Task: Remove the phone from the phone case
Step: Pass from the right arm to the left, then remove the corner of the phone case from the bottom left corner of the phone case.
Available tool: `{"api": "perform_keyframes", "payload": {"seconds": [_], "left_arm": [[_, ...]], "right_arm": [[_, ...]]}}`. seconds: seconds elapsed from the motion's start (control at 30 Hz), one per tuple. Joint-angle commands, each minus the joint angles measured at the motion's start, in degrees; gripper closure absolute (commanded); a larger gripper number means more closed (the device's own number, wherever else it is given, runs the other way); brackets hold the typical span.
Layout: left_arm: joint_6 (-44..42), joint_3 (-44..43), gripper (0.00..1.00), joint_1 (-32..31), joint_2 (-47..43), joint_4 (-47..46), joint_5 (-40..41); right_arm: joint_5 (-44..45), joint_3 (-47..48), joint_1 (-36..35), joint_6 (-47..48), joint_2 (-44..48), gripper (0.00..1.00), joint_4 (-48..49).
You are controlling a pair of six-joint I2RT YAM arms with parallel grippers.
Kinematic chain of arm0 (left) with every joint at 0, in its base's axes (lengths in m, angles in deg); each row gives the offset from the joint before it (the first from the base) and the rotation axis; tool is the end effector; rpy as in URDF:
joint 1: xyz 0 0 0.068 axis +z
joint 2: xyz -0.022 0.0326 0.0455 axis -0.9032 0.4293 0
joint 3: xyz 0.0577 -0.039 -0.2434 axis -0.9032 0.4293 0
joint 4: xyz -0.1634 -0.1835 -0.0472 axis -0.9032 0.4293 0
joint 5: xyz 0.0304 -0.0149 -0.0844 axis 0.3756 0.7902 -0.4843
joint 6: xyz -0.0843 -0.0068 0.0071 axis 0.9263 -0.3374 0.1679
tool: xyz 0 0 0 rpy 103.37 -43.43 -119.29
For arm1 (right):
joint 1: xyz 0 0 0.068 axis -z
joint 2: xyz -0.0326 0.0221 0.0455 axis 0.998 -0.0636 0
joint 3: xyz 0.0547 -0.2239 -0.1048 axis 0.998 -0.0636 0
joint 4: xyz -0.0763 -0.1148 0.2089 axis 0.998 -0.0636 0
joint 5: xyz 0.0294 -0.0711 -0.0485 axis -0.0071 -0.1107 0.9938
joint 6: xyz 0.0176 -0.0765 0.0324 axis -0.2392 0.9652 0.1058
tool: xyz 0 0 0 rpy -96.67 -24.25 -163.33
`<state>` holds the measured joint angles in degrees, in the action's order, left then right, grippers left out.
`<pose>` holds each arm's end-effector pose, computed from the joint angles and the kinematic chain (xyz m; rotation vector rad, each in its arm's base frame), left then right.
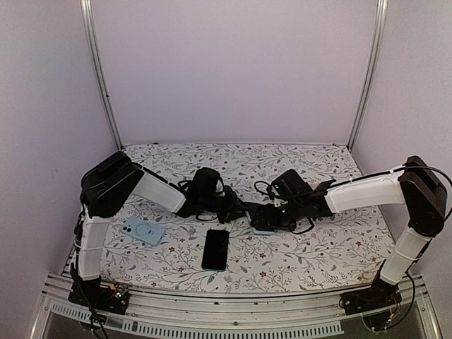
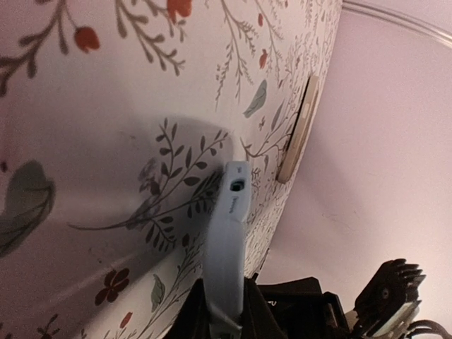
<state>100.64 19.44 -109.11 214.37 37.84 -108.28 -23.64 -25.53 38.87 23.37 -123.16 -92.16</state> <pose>0.3045 -0.3509 0.0752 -0.5621 2.6071 -1.6552 0.2301 0.2629 0.1179 -0.2139 2.6733 0.6999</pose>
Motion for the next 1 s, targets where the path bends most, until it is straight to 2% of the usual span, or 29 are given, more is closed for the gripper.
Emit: {"api": "perform_keyframes", "payload": {"seconds": [0.0,0.1,0.13,0.33,0.4,0.73,0.97], "left_arm": [[0.23,-0.47,0.9,-0.25,0.2,-4.99,-1.12],[-0.16,-0.35,1.0,0.18,-0.29,-6.52,-1.62],[-0.35,-0.26,1.0,0.35,-0.53,-7.07,-1.86],[-2.27,2.86,1.0,2.35,-4.53,-11.15,-1.84],[-2.95,4.1,1.0,3.47,-6.15,-13.75,-2.43],[-5.54,11.1,1.0,8.83,-13.72,-27.55,-7.93],[-1.59,14.73,1.0,12.01,-16.0,-44.71,-14.02]], "right_arm": [[-1.11,-0.03,0.22,0.1,2.43,0.46,1.71],[-1.12,0.11,0.19,0.28,2.57,0.43,1.7],[-1.12,0.27,0.2,0.36,2.68,0.39,1.66],[-0.2,1.92,0.21,2.12,3.74,0.09,1.22],[0.16,2.73,0.17,3.0,4.65,0.02,1.58],[-1.34,6.57,0.15,7.48,8.96,0.01,5.77],[-3.89,8.57,0.24,7.95,11.22,0.01,9.37]]}}
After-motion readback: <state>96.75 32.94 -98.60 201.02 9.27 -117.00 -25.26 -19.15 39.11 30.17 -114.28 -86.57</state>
